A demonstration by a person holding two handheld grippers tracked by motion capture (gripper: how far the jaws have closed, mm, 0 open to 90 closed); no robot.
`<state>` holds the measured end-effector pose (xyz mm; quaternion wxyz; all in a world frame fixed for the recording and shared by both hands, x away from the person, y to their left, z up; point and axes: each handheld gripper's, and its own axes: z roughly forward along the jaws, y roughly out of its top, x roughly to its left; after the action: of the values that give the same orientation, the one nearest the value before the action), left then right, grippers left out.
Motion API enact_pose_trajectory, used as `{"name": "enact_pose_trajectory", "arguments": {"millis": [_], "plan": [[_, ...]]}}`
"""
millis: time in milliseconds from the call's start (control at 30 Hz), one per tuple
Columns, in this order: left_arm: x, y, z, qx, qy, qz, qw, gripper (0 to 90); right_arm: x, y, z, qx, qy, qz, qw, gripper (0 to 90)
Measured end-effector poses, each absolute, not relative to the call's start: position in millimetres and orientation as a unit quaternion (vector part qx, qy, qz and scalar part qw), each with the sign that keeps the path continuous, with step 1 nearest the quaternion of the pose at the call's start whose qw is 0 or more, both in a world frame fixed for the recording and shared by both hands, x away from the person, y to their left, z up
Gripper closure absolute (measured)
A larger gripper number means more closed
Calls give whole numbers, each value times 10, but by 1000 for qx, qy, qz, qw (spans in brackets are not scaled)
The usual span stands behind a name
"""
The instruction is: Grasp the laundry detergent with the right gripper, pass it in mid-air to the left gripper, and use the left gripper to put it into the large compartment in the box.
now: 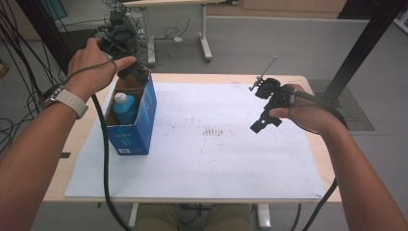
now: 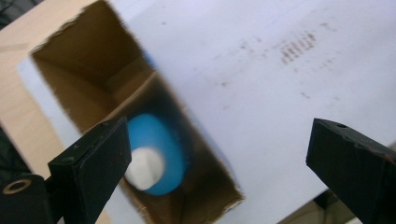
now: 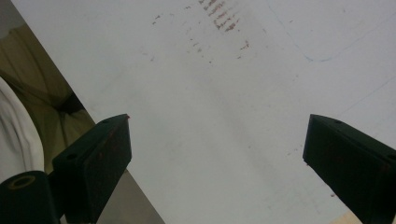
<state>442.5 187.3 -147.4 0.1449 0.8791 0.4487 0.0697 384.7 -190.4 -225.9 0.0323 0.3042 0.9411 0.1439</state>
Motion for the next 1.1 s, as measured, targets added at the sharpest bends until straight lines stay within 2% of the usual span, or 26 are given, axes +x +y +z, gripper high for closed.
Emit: {"name": "enact_pose_trajectory", "arguments": {"millis": [433,733,1100], "plan": [[4334,1403,-1481,931,329,50,152,70,3835,-1945,-2260,304,941,145,34,75],[4281,1092,-1501,948,280,43,146,71,3820,-1974,-2272,306,940,146,35,74],[4257,888,-1584,963,231,46,135,72,3807,-2025,-2280,312,938,149,34,73]]}}
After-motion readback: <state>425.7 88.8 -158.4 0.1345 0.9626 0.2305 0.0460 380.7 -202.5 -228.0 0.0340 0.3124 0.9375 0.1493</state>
